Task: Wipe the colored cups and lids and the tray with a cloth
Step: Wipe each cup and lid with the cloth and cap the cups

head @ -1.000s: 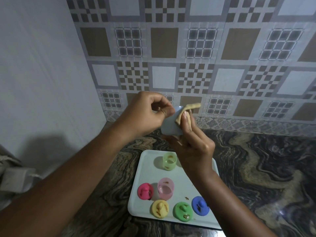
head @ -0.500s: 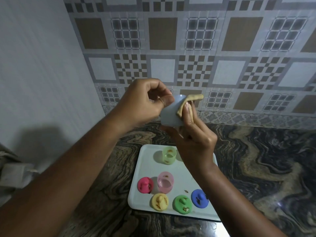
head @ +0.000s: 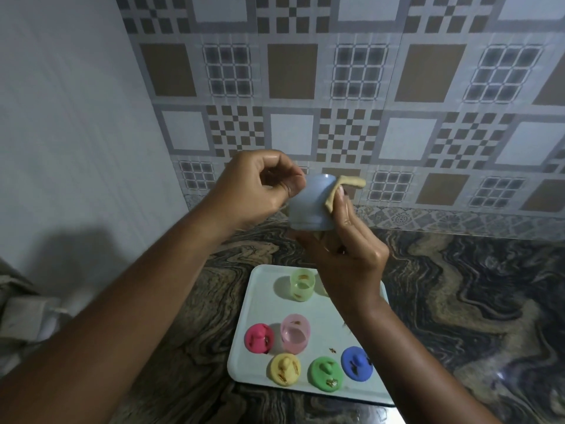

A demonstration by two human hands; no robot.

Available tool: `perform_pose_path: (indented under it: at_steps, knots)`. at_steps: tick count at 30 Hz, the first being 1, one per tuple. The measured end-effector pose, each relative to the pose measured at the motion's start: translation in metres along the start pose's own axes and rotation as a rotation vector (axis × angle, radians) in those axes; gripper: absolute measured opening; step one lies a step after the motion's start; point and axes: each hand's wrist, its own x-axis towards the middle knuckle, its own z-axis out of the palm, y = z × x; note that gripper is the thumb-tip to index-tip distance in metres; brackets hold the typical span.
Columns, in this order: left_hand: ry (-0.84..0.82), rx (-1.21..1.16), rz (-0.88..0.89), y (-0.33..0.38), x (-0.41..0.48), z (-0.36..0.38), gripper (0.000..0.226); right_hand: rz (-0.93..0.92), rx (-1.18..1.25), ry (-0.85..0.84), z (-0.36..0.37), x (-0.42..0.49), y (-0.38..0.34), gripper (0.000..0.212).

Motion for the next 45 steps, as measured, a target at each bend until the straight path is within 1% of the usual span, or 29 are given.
perform_pose_path:
  at_steps: [2, 4, 5, 7, 8, 9, 10, 11, 12, 14, 15, 17, 18, 19, 22, 23, 25, 27, 30, 32, 34, 35, 36, 38, 40, 41, 43, 45]
  knots:
    - [0.020, 0.075, 0.092, 0.005, -0.002, 0.005, 0.006, -0.045, -0.052, 0.019, 0.001, 0.000, 0.004, 0.069]
    - [0.049, 0.076, 0.137, 0.007, -0.003, 0.009, 0.010, 0.013, -0.015, 0.043, 0.000, -0.002, 0.004, 0.071]
    - [0.052, 0.044, 0.123, 0.007, -0.003, 0.009, 0.016, 0.077, 0.038, 0.057, -0.001, -0.003, 0.001, 0.074]
    - [0.032, -0.086, 0.026, 0.003, -0.002, 0.008, 0.026, 0.251, 0.213, 0.090, -0.001, -0.002, -0.005, 0.080]
    - [0.015, -0.160, -0.030, 0.001, -0.002, 0.008, 0.025, 0.316, 0.297, 0.097, 0.000, 0.000, -0.008, 0.082]
    - [0.008, -0.223, -0.073, -0.001, -0.001, 0.008, 0.022, 0.340, 0.333, 0.098, 0.000, 0.002, -0.009, 0.083]
    - [0.010, -0.264, -0.100, -0.001, -0.001, 0.007, 0.019, 0.318, 0.309, 0.092, -0.001, 0.003, -0.009, 0.083]
    - [0.016, -0.267, -0.110, 0.000, 0.000, 0.006, 0.017, 0.253, 0.236, 0.082, -0.001, 0.004, -0.008, 0.082]
    - [0.024, -0.220, -0.096, 0.001, 0.001, 0.005, 0.014, 0.162, 0.137, 0.062, -0.003, 0.003, -0.006, 0.078]
    - [0.018, -0.050, -0.018, 0.006, 0.001, 0.004, 0.005, -0.026, -0.057, 0.025, -0.005, 0.002, 0.000, 0.067]
    - [0.019, 0.032, 0.034, 0.009, 0.000, 0.005, 0.003, -0.079, -0.111, 0.018, -0.005, 0.002, 0.002, 0.063]
    - [0.039, 0.119, 0.119, 0.014, -0.003, 0.008, 0.003, -0.103, -0.119, 0.023, -0.004, 0.001, 0.003, 0.063]
    - [0.044, 0.112, 0.136, 0.015, -0.005, 0.008, 0.006, -0.083, -0.089, 0.037, -0.004, 0.000, 0.002, 0.066]
    - [0.042, 0.053, 0.119, 0.014, -0.005, 0.007, 0.011, -0.027, -0.042, 0.057, -0.005, -0.001, 0.000, 0.069]
    - [0.004, -0.224, -0.069, 0.007, -0.005, 0.005, 0.030, 0.274, 0.220, 0.117, -0.006, 0.001, -0.010, 0.080]
    - [-0.005, -0.267, -0.117, 0.003, -0.004, 0.005, 0.031, 0.333, 0.284, 0.121, -0.005, 0.001, -0.012, 0.081]
    - [-0.003, -0.334, -0.157, 0.000, -0.003, 0.007, 0.022, 0.359, 0.320, 0.111, -0.003, 0.001, -0.013, 0.080]
    - [0.014, -0.313, -0.138, 0.001, -0.001, 0.004, 0.008, 0.317, 0.297, 0.093, -0.003, 0.002, -0.011, 0.077]
    - [0.008, -0.065, -0.016, 0.004, 0.001, 0.000, 0.007, 0.081, 0.055, 0.031, -0.002, 0.000, -0.002, 0.069]
    - [0.017, 0.056, 0.076, 0.009, -0.002, 0.004, 0.005, -0.025, -0.057, 0.011, -0.001, 0.000, 0.001, 0.067]
    - [0.059, 0.096, 0.147, 0.013, -0.006, 0.009, 0.008, -0.043, -0.077, 0.027, -0.002, 0.001, 0.001, 0.068]
    - [0.078, 0.080, 0.156, 0.014, -0.007, 0.010, 0.009, -0.028, -0.068, 0.046, -0.003, 0.001, 0.000, 0.068]
    - [0.082, 0.023, 0.133, 0.012, -0.007, 0.009, 0.010, 0.000, -0.052, 0.067, -0.004, 0.003, -0.003, 0.068]
    - [0.046, -0.171, 0.018, 0.007, -0.007, 0.005, 0.019, 0.099, 0.018, 0.095, -0.005, 0.005, -0.010, 0.072]
    - [0.016, -0.252, -0.049, 0.002, -0.005, 0.002, 0.024, 0.177, 0.096, 0.083, -0.005, 0.007, -0.014, 0.075]
    - [0.008, -0.246, -0.062, 0.001, -0.005, 0.001, 0.021, 0.172, 0.090, 0.064, -0.005, 0.006, -0.012, 0.075]
    - [0.003, -0.181, -0.046, 0.001, -0.003, -0.001, 0.009, 0.084, 0.023, 0.020, -0.004, 0.004, -0.007, 0.069]
    - [-0.003, -0.032, 0.011, 0.003, -0.002, -0.003, 0.009, -0.027, -0.038, -0.010, -0.002, 0.004, -0.003, 0.062]
